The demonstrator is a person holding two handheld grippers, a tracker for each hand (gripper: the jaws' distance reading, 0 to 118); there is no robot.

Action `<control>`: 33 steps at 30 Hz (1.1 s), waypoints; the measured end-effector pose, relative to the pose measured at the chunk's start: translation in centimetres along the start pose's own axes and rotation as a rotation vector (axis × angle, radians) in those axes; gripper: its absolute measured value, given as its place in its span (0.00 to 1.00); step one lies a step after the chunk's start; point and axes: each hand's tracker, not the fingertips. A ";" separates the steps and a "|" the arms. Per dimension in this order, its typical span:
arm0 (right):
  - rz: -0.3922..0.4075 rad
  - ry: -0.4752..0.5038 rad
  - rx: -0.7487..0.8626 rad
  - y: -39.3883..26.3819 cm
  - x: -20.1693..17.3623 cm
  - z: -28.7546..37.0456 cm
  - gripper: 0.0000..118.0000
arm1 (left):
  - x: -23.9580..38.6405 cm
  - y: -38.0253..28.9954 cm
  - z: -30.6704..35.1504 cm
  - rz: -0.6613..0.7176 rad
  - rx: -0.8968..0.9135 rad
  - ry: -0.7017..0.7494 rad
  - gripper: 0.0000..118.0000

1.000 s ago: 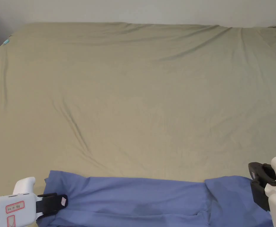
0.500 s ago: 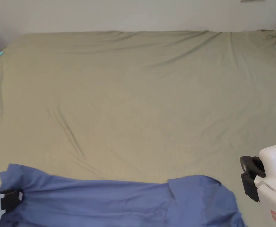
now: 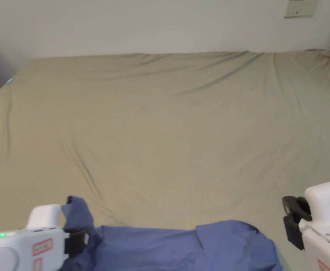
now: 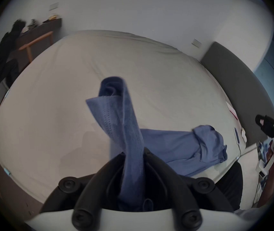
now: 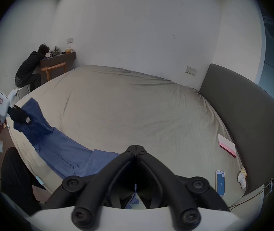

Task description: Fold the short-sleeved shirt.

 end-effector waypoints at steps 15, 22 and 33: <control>-0.047 -0.002 -0.001 -1.9 2.3 -0.1 0.01 | 9.5 -3.2 -12.2 -0.102 -0.213 0.040 0.05; -0.060 0.003 -0.020 -2.2 2.4 -0.7 0.01 | 9.8 -2.8 -10.8 0.138 -0.195 -0.342 0.97; -0.049 0.007 -0.003 -1.6 1.7 -0.4 0.01 | 6.9 -2.5 -5.1 -0.111 0.125 0.015 0.00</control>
